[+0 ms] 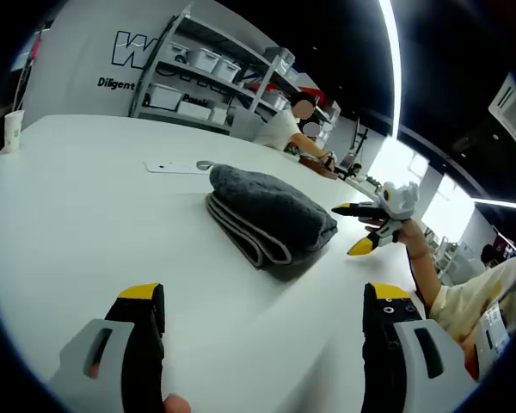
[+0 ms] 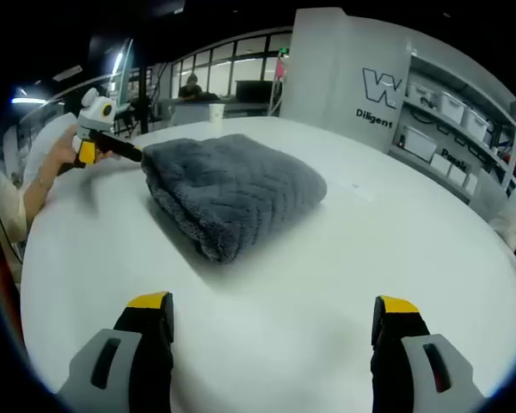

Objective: Open the folded towel by lifting each exposed corner and separating the folded layers until the towel lies flat within the target outline without major curled edges

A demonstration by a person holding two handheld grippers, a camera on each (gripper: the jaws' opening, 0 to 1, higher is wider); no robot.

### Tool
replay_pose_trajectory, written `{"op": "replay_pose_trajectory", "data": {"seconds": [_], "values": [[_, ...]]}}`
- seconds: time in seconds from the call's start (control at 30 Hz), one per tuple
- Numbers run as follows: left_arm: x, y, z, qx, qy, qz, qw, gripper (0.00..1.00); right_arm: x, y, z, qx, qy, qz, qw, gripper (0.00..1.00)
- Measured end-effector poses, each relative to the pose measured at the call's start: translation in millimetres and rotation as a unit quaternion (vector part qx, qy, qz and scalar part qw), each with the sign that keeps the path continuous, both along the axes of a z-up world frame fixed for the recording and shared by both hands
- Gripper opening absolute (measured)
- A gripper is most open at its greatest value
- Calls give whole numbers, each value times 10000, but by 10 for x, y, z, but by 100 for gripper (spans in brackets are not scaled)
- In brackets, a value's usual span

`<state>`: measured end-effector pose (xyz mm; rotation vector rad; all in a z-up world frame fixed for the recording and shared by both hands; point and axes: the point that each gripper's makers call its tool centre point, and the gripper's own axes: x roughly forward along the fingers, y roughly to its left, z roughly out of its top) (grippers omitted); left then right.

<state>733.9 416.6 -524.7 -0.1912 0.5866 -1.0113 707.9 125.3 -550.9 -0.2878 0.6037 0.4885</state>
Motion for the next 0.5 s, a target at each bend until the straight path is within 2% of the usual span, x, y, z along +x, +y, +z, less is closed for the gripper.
{"op": "replay_pose_trajectory", "data": {"seconds": [0.13, 0.5], "values": [[-25, -70, -26, 81, -24, -48, 10000, 95, -6, 11, -16, -29, 27, 37, 10000, 95], [-34, -82, -46, 156, -56, -78, 9998, 95, -26, 32, -28, -65, 48, 78, 9999, 95]]}}
